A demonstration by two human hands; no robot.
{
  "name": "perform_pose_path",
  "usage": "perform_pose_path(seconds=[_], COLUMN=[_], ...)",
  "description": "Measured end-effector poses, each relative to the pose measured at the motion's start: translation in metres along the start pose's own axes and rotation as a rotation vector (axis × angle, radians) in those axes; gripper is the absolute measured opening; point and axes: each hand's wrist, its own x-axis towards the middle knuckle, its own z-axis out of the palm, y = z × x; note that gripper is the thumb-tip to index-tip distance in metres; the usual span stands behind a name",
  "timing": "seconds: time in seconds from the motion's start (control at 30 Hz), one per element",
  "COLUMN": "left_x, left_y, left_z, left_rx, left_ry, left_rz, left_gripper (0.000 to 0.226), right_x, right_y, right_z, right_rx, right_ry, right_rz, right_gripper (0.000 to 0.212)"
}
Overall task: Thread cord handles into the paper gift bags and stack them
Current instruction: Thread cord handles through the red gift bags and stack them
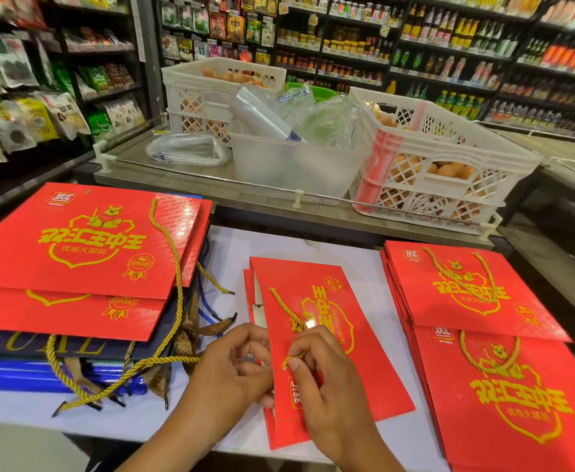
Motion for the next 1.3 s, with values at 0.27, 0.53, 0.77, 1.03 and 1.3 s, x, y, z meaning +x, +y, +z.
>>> perform_pose_path(seconds=[0.27, 0.53, 0.77, 1.03, 1.3], left_x=[-0.002, -0.003, -0.004, -0.005, -0.006], left_y=[0.003, 0.002, 0.004, -0.001, 0.005], left_z=[0.001, -0.004, -0.004, -0.001, -0.009], left_rx=[-0.014, -0.03, -0.049, 0.166, -0.06], left_ry=[0.012, 0.032, 0.037, 0.025, -0.034], left_rz=[0.015, 0.069, 0.091, 0.139, 0.022], left_gripper=[0.042, 0.041, 0.033, 0.067, 0.046], right_x=[-0.002, -0.002, -0.003, -0.007, -0.039], right_y=[-0.001, -0.002, -0.003, -0.005, -0.012], right_z=[0.002, 0.002, 0.002, -0.006, -0.073], right_rx=[-0.077, -0.051, -0.053, -0.226, -0.545], right_ry=[-0.028, 0.023, 0.043, -0.093, -0.533], right_rz=[0.011, 0.022, 0.071, -0.008, -0.018], right_gripper=[0.015, 0.021, 0.024, 0.02, 0.084])
